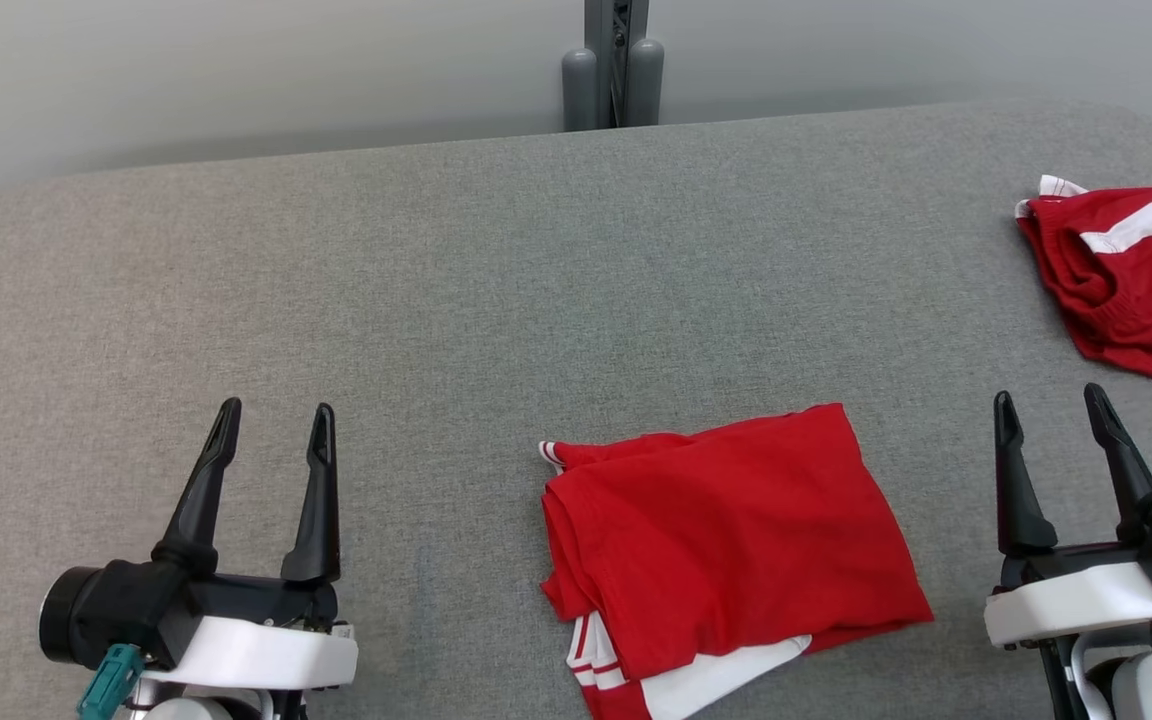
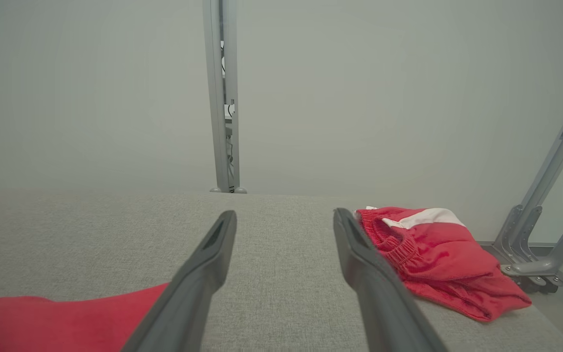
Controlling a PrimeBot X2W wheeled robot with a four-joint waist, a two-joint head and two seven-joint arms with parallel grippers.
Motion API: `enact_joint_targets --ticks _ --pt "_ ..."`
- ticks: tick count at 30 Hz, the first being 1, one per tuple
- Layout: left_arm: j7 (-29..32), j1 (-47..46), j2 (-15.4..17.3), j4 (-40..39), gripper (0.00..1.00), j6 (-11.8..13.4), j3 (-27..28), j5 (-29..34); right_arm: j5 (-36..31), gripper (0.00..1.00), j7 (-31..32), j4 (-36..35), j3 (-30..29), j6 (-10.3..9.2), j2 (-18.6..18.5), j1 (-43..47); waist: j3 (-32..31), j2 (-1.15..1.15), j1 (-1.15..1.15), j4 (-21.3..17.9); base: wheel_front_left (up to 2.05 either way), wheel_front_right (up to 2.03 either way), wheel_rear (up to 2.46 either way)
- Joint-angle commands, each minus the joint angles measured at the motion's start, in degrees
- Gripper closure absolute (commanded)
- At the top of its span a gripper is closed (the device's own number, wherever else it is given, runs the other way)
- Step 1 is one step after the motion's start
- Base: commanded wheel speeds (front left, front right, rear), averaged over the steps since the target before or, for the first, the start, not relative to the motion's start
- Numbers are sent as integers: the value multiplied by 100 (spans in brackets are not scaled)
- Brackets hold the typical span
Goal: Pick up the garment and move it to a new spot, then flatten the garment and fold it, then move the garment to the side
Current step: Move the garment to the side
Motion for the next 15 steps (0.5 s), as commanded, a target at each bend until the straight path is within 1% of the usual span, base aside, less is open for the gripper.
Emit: enact_joint_targets --ticks 1,5,8,9,10,12,14,15 --pt "-20 66 19 16 0 11 -13 36 23 0 -50 5 28 2 -1 36 -4 0 0 -5 0 0 0" --pt "-20 59 19 53 0 -4 -43 24 94 0 -51 55 56 2 19 79 -7 0 0 -1 0 0 0" --pt "-20 47 20 98 0 -17 -60 -7 405 0 -42 362 436 2 -14 105 -3 0 0 21 0 0 0" --pt "-20 42 20 115 0 -16 -64 -17 636 0 -7 475 618 2 -74 69 3 0 0 28 0 0 0" --pt "-21 30 19 147 0 -19 -73 -36 1120 0 195 670 968 1 -289 -45 35 0 0 39 0 0 0" --pt "-21 -5 19 185 0 -29 -99 -47 1714 0 461 831 1254 1 -438 -161 79 0 0 62 0 0 0" --pt "-20 -53 21 221 0 -50 -128 -49 2162 0 683 904 1560 2 -716 -294 130 0 0 98 0 0 0" --pt "-21 -72 19 238 0 -62 -140 -52 2539 0 826 954 1669 2 -785 -342 159 0 0 118 0 0 0"
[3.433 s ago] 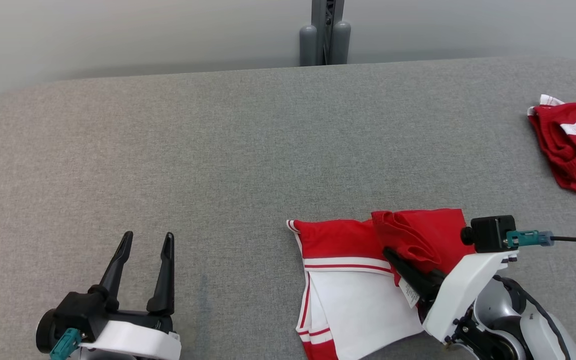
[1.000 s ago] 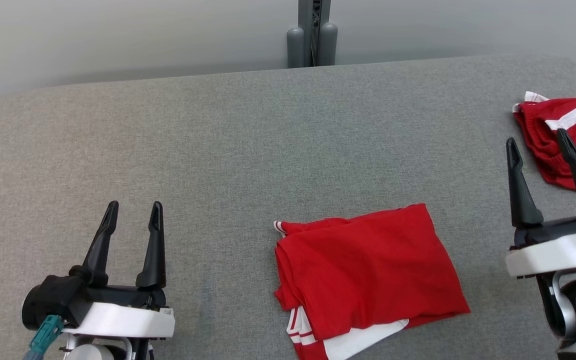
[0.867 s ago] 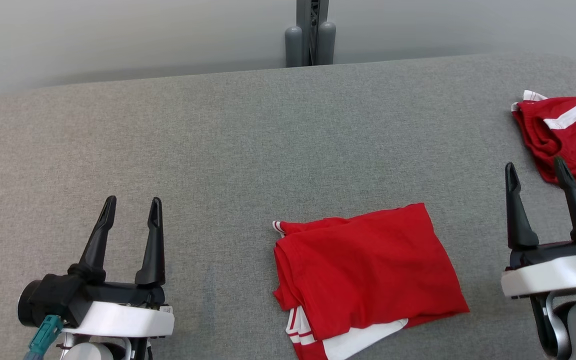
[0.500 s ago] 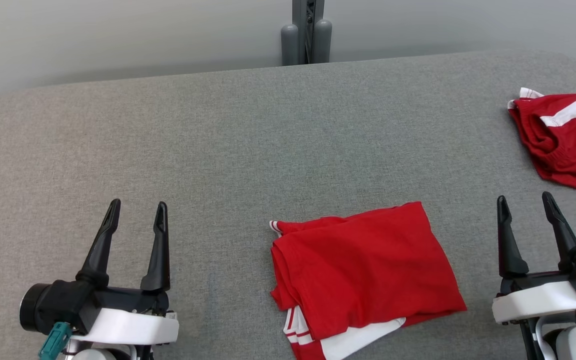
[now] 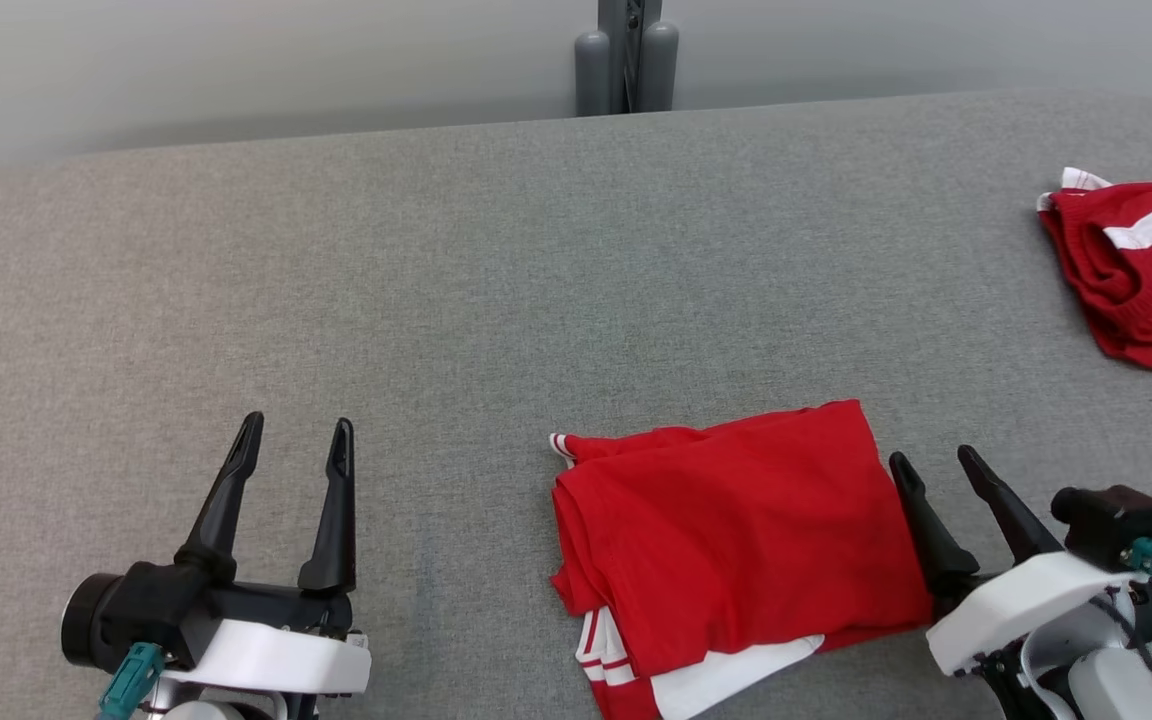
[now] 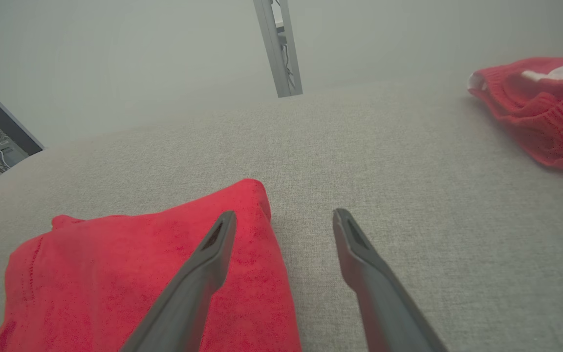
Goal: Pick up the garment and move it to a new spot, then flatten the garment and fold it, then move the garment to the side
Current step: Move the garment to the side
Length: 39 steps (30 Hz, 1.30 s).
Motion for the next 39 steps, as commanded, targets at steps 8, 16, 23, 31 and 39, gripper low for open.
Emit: enact_joint_targets --ticks 8,16,23,31,39 --pt "-21 -212 22 94 0 -77 -15 4 2060 0 1073 151 741 2 -771 -459 224 0 0 213 0 0 0" --pt "-21 -288 21 107 0 -101 39 11 3105 0 1399 -2 1712 2 -1389 -723 357 0 0 379 0 0 0" --pt "-21 -314 21 61 0 -119 7 17 3252 0 1242 82 2215 2 -1527 -965 461 0 0 424 0 0 0" --pt "-21 -403 21 60 0 -136 -27 67 3239 100 967 230 2822 2 -1672 -1445 632 0 0 388 0 0 0" --pt "-22 -438 22 71 0 -143 -64 67 3227 100 728 412 3248 -3 -1926 -1814 708 0 0 384 0 0 0"
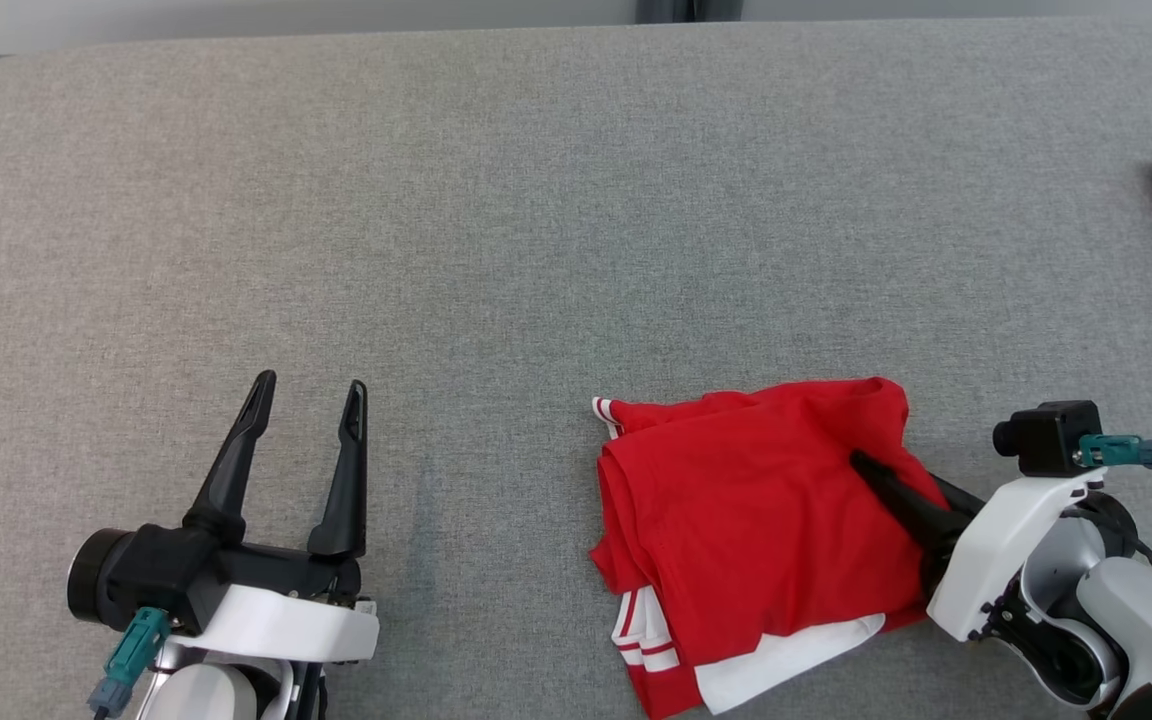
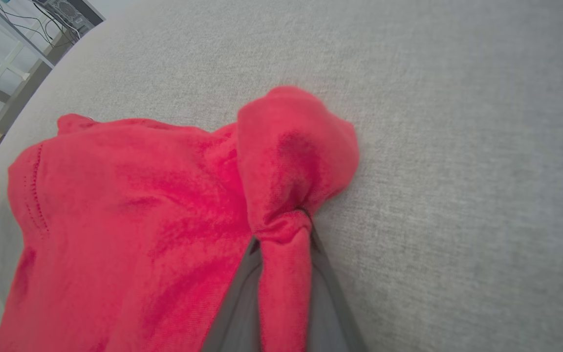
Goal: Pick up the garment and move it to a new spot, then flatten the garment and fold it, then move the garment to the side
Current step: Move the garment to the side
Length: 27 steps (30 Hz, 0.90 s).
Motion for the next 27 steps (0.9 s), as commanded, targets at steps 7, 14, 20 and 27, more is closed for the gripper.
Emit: enact_joint_targets --ticks 7,14,20,27 --pt "-20 -83 19 -42 0 -29 -1 8 -236 100 -373 152 258 -9 -340 -460 26 0 0 -78 0 0 0" --pt "-20 -224 21 -232 0 -42 -87 112 -334 100 -412 116 281 -4 -598 -919 178 0 0 -295 0 0 0" --pt "-20 -561 37 -451 0 -86 -370 577 -399 100 -340 63 204 -3 -787 -1557 575 0 0 -700 0 0 0" --pt "-20 -954 277 -449 0 -120 -627 763 -394 100 -237 93 197 -3 -935 -2338 1072 0 0 -1287 0 0 0"
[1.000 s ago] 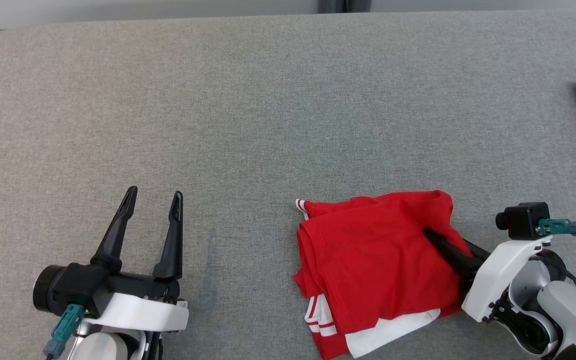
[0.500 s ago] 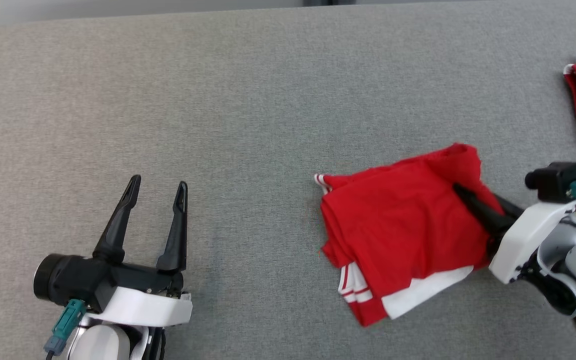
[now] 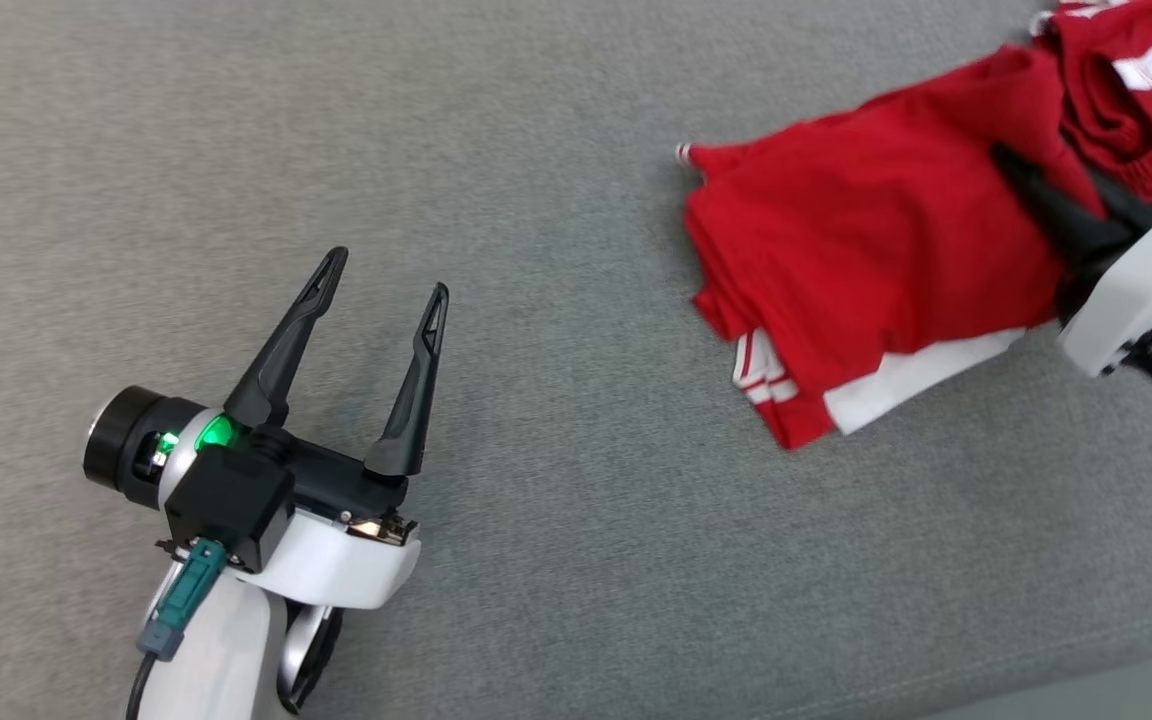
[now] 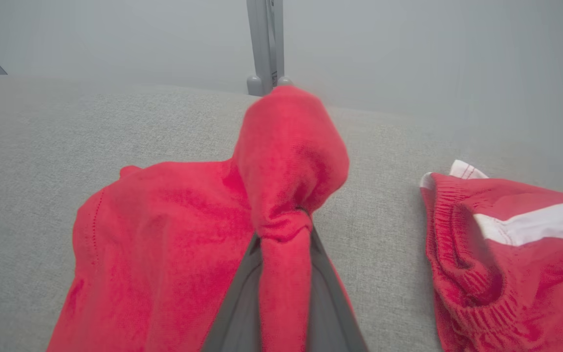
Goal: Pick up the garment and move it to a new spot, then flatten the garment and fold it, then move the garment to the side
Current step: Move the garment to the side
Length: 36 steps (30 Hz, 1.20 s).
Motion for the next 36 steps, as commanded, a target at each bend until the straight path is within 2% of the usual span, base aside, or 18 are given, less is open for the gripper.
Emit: enact_joint_targets --ticks 1,8,13,17,20,26,36 --pt "-21 -132 85 1 0 -22 -10 27 5 100 5 49 -39 0 -71 -176 324 0 0 -338 0 0 0" --pt "-20 -252 323 48 0 -26 -115 39 24 100 -83 336 -65 0 -321 -686 700 0 0 -717 0 0 0" --pt "-20 -310 488 -30 0 -23 -104 88 -335 100 -94 617 17 0 -642 -985 883 0 0 -806 0 0 0" --pt "-18 -394 735 -95 0 -24 -497 342 -537 100 -125 866 -100 -1 -843 -1216 1006 0 0 -850 0 0 0" --pt "-7 -453 793 -116 0 7 -672 380 -774 100 -144 1122 -228 -1 -937 -1412 1072 0 0 -865 0 0 0" --pt "-6 -567 819 -141 0 84 -895 307 -1589 100 -99 1900 -423 -1 -833 -1822 1213 0 0 -804 0 0 0" --pt "14 -597 965 -74 0 222 -857 227 -2554 100 -186 2962 -637 -1 -554 -2091 1408 0 0 -608 0 0 0"
